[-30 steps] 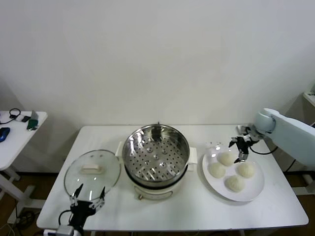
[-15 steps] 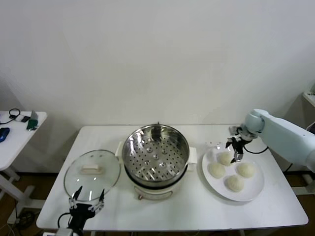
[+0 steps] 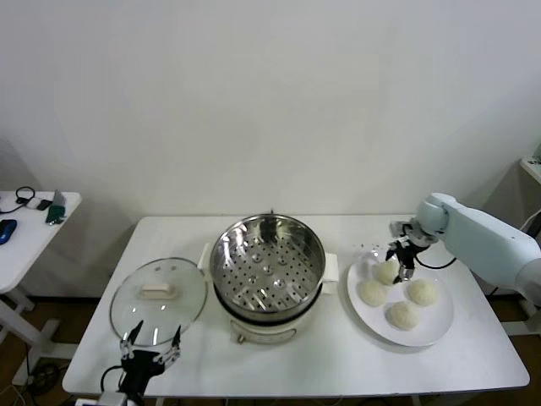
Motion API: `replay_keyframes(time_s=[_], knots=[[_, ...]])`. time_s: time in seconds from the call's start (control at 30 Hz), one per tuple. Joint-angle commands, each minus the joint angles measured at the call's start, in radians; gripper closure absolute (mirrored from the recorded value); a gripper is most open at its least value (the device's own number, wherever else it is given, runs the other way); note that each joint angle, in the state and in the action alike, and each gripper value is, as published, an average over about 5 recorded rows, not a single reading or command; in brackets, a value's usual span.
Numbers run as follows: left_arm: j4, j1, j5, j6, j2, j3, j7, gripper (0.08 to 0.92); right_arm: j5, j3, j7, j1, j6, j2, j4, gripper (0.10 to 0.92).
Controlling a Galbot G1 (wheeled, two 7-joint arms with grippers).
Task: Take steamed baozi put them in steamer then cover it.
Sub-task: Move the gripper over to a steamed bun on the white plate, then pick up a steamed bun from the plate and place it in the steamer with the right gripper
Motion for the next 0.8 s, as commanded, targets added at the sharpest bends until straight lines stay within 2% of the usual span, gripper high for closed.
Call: replay_keyframes(time_s=[0.03,0.3,0.6,0.8], knots=[[0.003,-0.001,0.002,0.000,0.000,0.001,0.001,0.177,-0.013,0.008,0.001,-0.007,0.000,0.005,-0.010,0.279],[0.015,-0.008,0.004,-0.003,0.002,0.003,-0.001,0.177,-0.004,0.012,-0.002,-0.006,0.013,0.014,-0.016,0.364],[0.013,-0.007,0.004,-0.007,0.003,0.001,-0.001,0.177,0.023,-0.012,-0.021,0.043,0.037,-0.012,0.034,0.372],[0.009,-0.002,0.011,-0.011,0.005,0.000,-0.001,0.177,0.109,-0.202,-0.044,0.289,0.111,-0.054,0.132,0.372]])
